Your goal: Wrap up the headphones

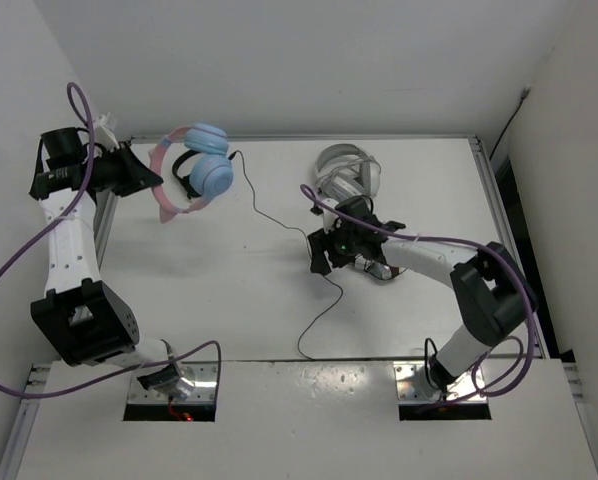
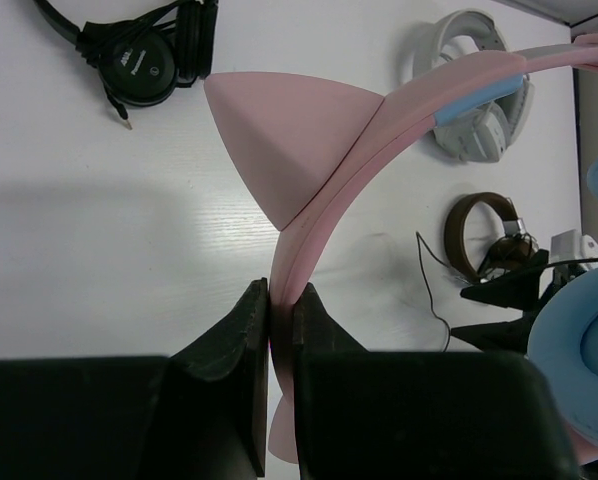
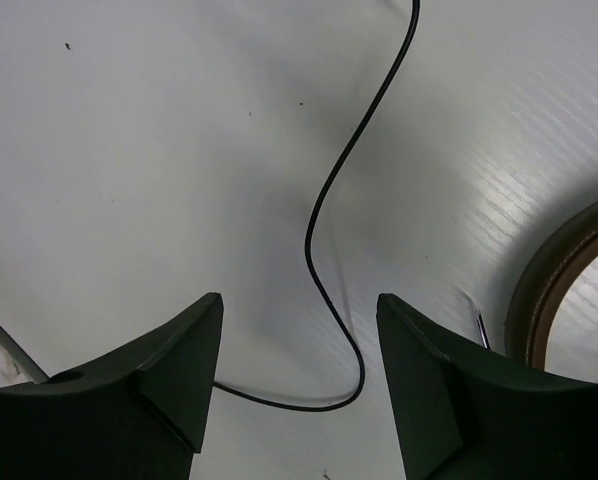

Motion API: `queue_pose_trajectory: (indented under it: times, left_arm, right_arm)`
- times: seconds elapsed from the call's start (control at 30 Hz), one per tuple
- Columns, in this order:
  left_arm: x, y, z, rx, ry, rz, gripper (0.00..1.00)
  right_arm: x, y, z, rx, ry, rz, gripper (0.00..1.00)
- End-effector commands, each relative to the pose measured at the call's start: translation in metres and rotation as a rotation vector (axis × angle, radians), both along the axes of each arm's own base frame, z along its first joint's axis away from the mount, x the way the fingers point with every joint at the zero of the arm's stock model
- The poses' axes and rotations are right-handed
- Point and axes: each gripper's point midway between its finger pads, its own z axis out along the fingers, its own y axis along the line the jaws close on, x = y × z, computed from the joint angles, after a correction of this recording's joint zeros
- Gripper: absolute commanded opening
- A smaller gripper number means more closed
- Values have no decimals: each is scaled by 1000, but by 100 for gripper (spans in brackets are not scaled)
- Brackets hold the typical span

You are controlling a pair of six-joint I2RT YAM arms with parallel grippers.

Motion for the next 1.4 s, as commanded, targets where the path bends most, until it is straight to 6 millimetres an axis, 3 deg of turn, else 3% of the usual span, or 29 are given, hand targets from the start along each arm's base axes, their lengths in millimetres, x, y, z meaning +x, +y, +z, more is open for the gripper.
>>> queue_pose_trajectory:
  times: [0.0, 0.03, 0.27, 0.57, 0.77, 0.9, 1.07, 1.13, 1.2, 1.37]
  left_arm:
    - [0, -9, 36, -69, -97, -46, 0]
    - [0, -10, 40, -81, -101, -47, 0]
    - [4, -9, 53, -107, -124, -59, 0]
    - [1, -14, 68, -138, -151, -86, 0]
    - [0, -17, 70, -165, -146, -94, 0]
    - [0, -20, 65, -187, -134, -112, 0]
    - [-3, -21, 53, -275, -85, -128, 0]
    - [-3, -21, 53, -275, -84, -128, 0]
    - [-3, -18, 49, -280, -78, -118, 0]
    - [-5, -20, 44, -303, -58, -119, 0]
  right_arm:
    - [8, 11, -1, 15, -34, 7, 63]
    - [6, 7, -12, -12, -10, 0, 63]
    - [14, 5, -14, -29, -12, -21, 61]
    - [22, 13, -26, -64, 4, -28, 60]
    - [30, 29, -21, -33, -38, -10, 56]
    - [33, 31, -25, -33, -38, -10, 40]
    - [37, 39, -22, -18, -69, 7, 37]
    - [36, 40, -21, -11, -64, 14, 13]
    - [33, 43, -21, -11, -64, 23, 1]
    - [32, 44, -18, -5, -105, 38, 0]
